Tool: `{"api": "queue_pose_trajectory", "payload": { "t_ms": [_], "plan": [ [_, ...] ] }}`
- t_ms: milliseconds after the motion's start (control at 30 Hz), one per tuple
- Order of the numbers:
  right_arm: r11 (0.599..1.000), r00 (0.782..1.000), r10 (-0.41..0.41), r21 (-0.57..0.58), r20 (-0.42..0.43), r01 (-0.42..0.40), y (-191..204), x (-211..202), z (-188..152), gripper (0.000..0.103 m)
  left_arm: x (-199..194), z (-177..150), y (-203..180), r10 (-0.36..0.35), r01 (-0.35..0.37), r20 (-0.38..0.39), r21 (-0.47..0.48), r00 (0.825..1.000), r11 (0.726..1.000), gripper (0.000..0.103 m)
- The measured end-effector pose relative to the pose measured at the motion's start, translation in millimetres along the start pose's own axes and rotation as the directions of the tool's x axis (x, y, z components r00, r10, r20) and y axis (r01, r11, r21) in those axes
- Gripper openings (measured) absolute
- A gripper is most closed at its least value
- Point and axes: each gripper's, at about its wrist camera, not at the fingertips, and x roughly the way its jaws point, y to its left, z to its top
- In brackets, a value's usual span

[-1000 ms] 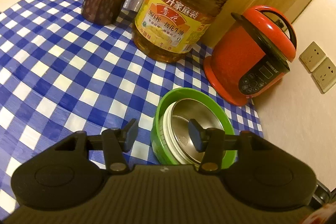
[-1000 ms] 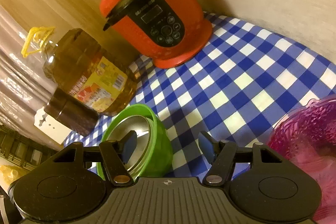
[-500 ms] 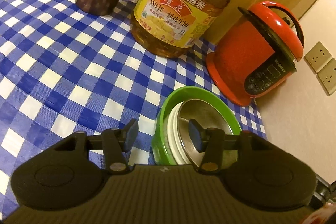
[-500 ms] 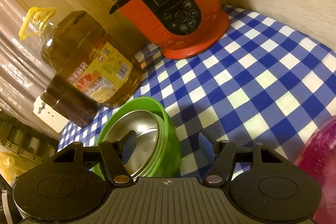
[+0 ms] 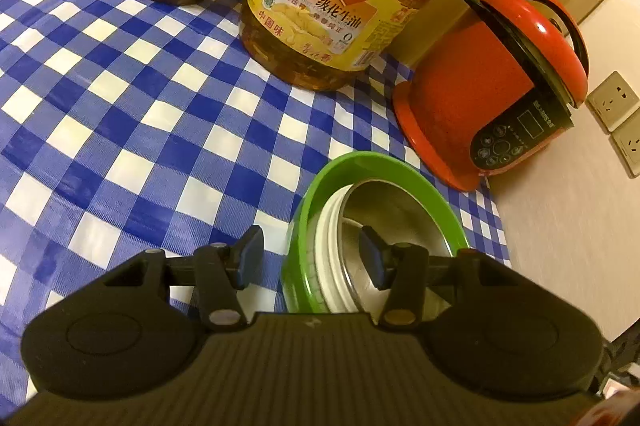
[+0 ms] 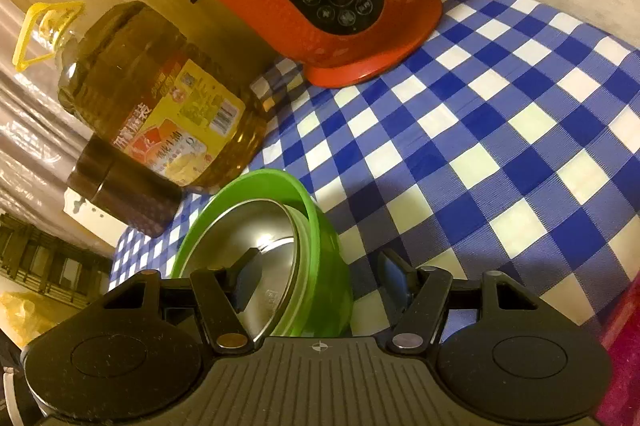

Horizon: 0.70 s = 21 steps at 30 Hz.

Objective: Organize plates and bowls
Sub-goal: 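Close both grippers on the green bowl rim holding the nested bowls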

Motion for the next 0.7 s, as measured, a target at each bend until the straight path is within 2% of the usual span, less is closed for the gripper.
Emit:
{"api": "queue_pose_trajectory", "payload": {
  "t_ms": [200, 433, 700],
  "plan": [
    [1.000, 1.000, 0.008, 0.006, -0.022, -0.008, -1, 9, -1, 0.064, 6, -1, 2, -0.003, 0.003, -0.006, -0.006, 1.000, 1.000, 0.045],
    [1.000, 0.999, 0.000, -0.001, -0.037, 0.000, -3, 15, -5, 0.052, 11, -2, 5, -0.009, 0.009, -0.018, -0.014, 1.000, 1.000, 0.040],
    [1.000, 0.999, 0.017, -0.004, -0.031, -0.017, -3, 16, -7, 0.044, 13, -3, 5, -0.040, 0.040, -0.019, -0.020, 0.999, 0.999, 0.033]
  ]
}}
